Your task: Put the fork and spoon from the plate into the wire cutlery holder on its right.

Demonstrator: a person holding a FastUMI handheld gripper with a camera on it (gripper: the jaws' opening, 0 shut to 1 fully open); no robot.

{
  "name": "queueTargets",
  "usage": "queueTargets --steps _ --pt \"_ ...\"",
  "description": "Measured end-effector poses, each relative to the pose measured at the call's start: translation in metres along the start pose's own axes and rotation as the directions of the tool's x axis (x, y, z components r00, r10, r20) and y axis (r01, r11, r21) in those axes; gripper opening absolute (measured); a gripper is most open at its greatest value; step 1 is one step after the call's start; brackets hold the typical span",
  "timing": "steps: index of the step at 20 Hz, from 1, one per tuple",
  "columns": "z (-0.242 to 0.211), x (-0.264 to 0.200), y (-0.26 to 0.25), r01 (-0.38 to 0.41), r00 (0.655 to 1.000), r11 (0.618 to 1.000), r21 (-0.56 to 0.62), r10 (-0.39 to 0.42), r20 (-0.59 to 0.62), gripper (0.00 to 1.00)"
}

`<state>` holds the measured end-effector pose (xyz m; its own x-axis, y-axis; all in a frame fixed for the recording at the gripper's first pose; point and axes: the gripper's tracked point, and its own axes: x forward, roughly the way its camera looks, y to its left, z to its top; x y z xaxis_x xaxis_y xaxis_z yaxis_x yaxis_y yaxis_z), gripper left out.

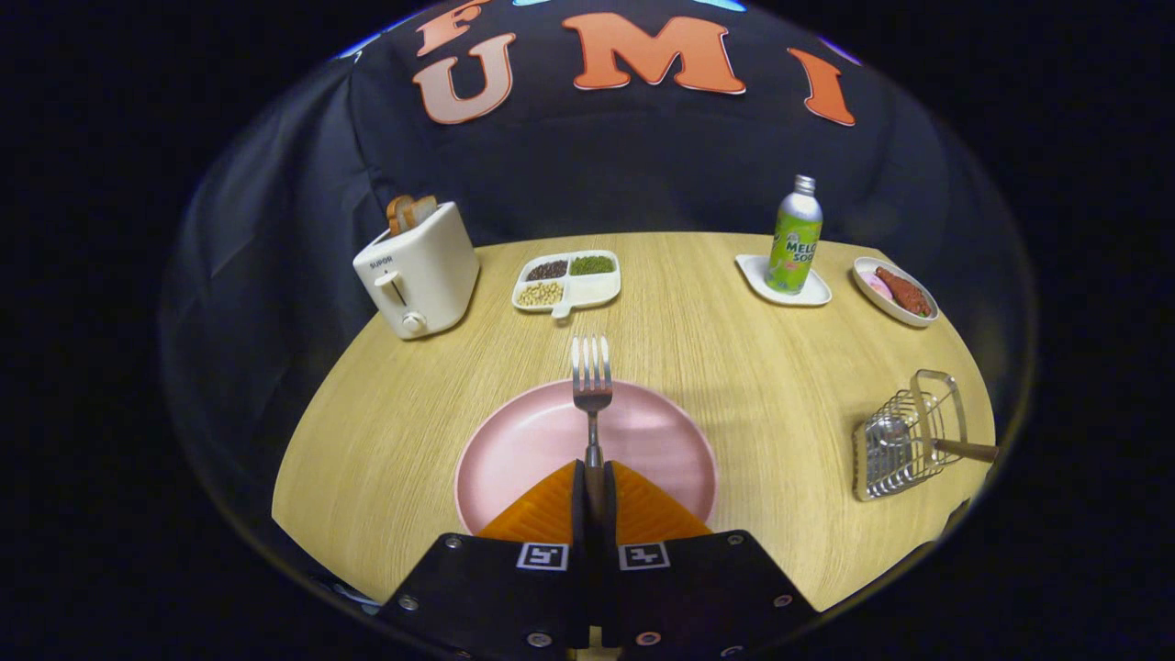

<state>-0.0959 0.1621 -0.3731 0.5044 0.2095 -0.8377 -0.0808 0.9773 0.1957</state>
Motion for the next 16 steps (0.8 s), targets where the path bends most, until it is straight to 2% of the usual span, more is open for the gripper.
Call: queueTargets --steps 5,8,16 --pt "0.023 -0.039 -0.052 0.057 0.995 0.998 0.03 -0.059 0.081 0.06" --pt "0.039 -0.065 -0.096 0.122 0.982 0.992 0.029 -0.125 0.139 0.05" --pt "0.046 -0.108 -0.185 0.239 0.954 0.965 0.109 -0.255 0.159 0.05"
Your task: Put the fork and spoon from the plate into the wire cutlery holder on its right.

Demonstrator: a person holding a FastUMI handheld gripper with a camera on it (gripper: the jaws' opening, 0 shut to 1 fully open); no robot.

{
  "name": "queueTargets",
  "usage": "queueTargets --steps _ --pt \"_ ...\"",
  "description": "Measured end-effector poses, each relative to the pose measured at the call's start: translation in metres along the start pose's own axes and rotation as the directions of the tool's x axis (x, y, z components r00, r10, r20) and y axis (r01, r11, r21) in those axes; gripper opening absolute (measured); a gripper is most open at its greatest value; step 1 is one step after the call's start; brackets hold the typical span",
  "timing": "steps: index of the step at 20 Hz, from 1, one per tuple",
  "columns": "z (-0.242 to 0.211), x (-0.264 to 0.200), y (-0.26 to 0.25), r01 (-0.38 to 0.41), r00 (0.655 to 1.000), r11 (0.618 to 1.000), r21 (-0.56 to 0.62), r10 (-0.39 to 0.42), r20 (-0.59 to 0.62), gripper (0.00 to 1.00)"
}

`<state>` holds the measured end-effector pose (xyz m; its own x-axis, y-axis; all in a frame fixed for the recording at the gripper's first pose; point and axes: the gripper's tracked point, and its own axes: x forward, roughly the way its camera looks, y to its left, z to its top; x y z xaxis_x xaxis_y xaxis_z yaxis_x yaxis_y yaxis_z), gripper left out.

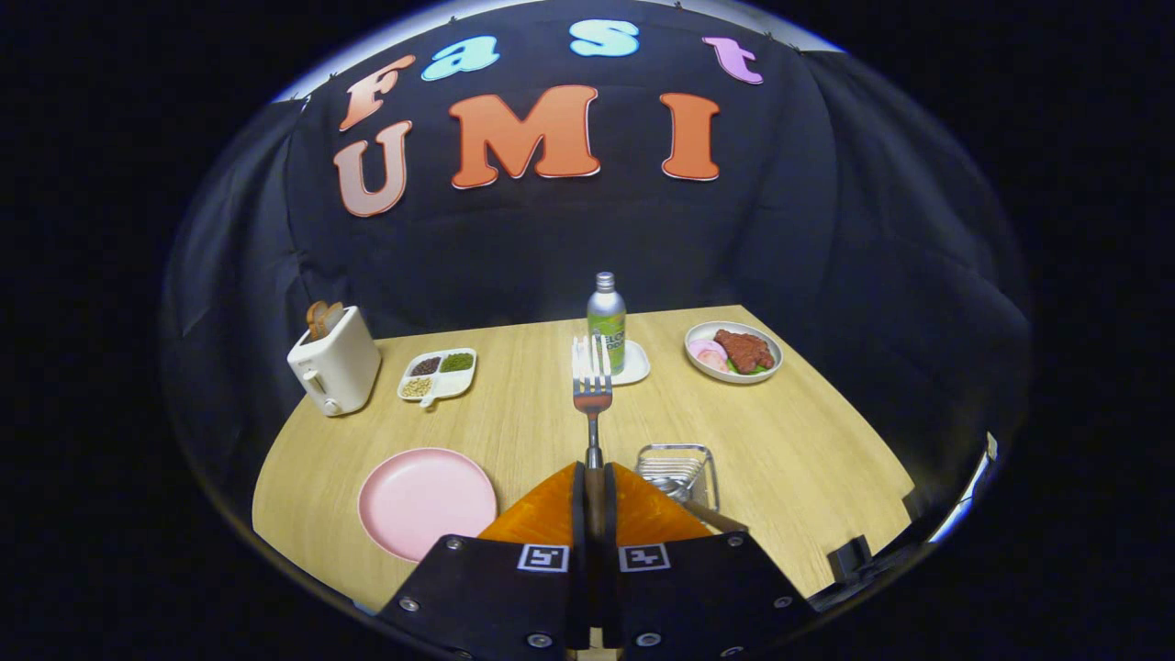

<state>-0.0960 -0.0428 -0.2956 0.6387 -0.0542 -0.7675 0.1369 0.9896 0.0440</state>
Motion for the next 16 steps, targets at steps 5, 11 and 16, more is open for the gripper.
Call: queueTargets --steps 5,11,16 --pt "-0.025 -0.001 -0.031 0.042 0.994 0.999 -0.03 -0.044 -0.099 0.05" --pt "-0.055 0.002 -0.037 0.025 0.974 0.998 -0.063 -0.038 -0.221 0.06" --pt "-0.059 0.01 -0.038 0.025 0.965 0.994 -0.105 -0.051 -0.257 0.08"
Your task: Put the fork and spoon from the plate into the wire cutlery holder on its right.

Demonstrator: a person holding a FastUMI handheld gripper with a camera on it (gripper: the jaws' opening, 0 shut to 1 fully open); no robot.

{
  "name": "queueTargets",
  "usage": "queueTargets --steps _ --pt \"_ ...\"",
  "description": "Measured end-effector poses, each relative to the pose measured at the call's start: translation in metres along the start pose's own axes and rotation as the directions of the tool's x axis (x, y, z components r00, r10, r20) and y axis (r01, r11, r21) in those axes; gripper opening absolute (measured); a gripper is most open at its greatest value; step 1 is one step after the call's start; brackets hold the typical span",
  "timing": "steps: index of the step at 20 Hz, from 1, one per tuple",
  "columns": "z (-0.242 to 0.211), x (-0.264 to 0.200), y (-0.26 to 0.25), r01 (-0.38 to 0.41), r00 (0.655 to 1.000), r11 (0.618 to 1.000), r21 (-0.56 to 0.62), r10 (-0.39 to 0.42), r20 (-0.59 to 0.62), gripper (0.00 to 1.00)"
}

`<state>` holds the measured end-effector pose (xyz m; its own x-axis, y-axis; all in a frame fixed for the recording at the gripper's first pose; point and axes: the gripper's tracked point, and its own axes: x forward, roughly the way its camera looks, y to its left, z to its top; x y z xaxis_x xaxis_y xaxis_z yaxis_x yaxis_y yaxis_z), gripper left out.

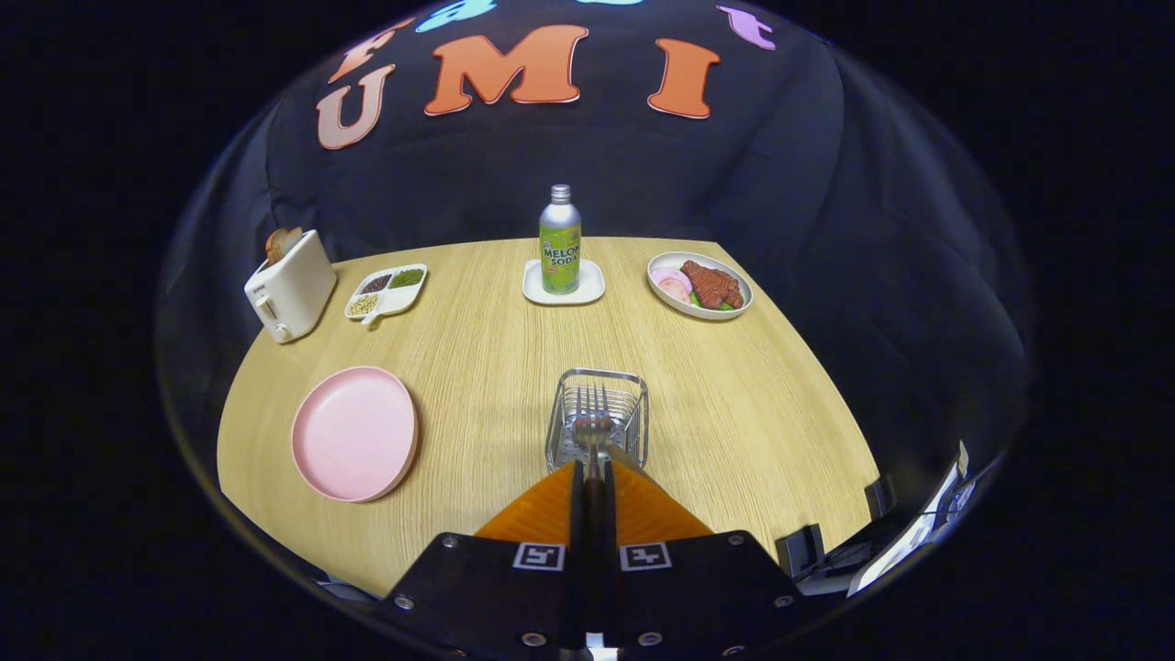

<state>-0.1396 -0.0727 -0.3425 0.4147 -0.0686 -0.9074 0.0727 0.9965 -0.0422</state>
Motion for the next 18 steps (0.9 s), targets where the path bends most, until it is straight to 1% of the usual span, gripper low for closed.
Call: queueTargets --steps 4,7,10,12,14,15,16,17,18 --pt "0.011 0.002 -0.001 0.002 1.0 1.0 -0.013 -0.002 0.008 0.07" --pt "0.024 -0.001 -0.002 -0.006 0.999 1.0 0.014 0.006 0.044 0.07" --pt "0.055 -0.013 -0.004 -0.023 0.99 0.998 0.062 0.015 0.138 0.08" --pt "0.082 -0.026 -0.01 -0.02 0.974 0.997 0.073 0.003 0.228 0.11" --pt "0.112 -0.041 -0.009 -0.041 0.945 0.996 0.073 0.015 0.325 0.19" --pt "0.126 -0.047 -0.009 -0.047 0.929 0.997 0.066 0.019 0.369 0.31" --pt "0.139 -0.053 -0.01 -0.043 0.912 0.998 0.055 0.017 0.41 0.4" --pt "0.152 -0.06 -0.012 -0.036 0.893 0.998 0.043 0.013 0.449 0.56" --pt "0.166 -0.067 -0.012 -0.029 0.874 0.999 0.032 0.01 0.485 0.62"
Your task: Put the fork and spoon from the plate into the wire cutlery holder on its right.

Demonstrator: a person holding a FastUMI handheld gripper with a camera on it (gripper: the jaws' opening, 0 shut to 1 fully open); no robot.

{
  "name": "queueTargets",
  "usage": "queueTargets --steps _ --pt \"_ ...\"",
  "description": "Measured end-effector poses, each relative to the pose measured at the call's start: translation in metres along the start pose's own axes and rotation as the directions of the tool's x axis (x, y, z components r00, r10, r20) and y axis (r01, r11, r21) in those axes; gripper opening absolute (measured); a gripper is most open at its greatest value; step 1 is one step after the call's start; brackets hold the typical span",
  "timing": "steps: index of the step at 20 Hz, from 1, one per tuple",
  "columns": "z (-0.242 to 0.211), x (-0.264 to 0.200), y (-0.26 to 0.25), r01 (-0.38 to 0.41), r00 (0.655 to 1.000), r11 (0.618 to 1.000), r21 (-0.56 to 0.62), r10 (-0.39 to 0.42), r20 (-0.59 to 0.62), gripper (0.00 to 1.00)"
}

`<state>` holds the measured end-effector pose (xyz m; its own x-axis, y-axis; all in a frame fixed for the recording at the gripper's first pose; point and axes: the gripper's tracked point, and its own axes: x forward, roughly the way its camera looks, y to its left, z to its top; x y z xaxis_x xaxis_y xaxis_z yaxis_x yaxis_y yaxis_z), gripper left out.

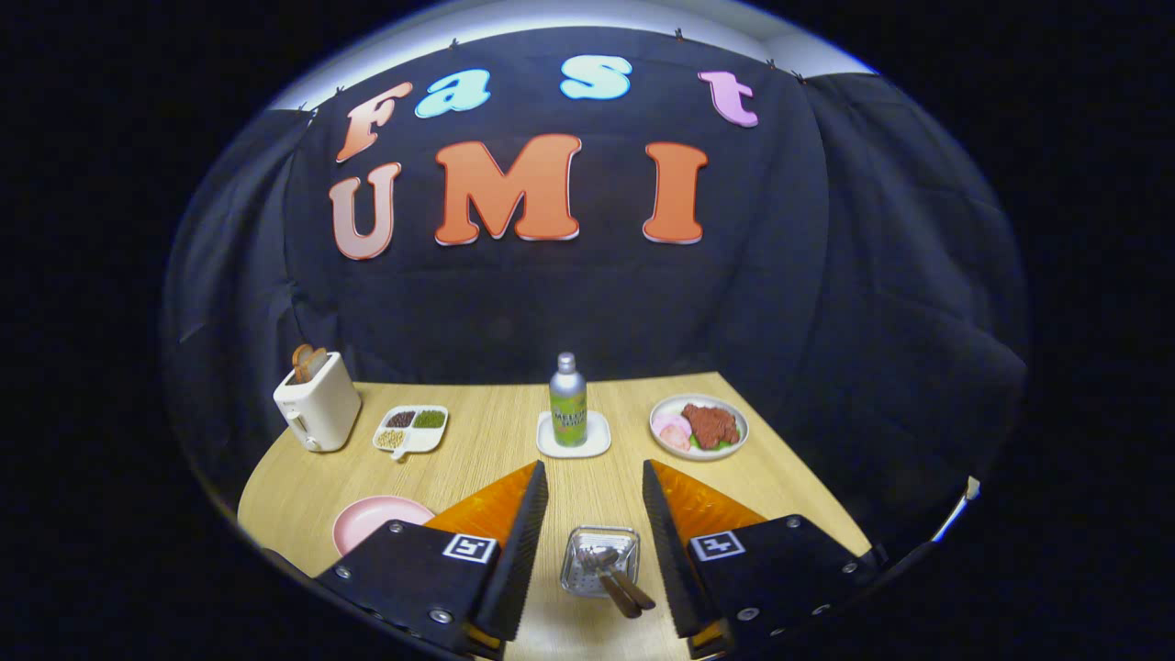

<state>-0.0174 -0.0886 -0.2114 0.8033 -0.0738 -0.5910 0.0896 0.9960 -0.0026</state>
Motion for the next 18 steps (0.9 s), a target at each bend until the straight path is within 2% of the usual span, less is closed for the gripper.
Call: queueTargets --steps 1,3,5,8,13,18 --pt "0.015 -0.002 0.002 -0.001 0.999 1.0 -0.011 0.001 0.038 0.72" --pt "0.042 -0.006 0.006 -0.005 0.995 1.0 -0.03 0.008 0.101 0.81" --pt "0.066 -0.013 0.013 -0.02 0.989 0.999 -0.028 0.024 0.148 0.85" --pt "0.103 -0.025 0.023 -0.038 0.973 0.999 -0.038 0.046 0.227 0.88" --pt "0.146 -0.043 0.038 -0.113 0.937 0.993 -0.019 0.113 0.331 0.89" --pt "0.175 -0.048 0.021 -0.086 0.909 0.996 -0.03 0.091 0.407 0.91"
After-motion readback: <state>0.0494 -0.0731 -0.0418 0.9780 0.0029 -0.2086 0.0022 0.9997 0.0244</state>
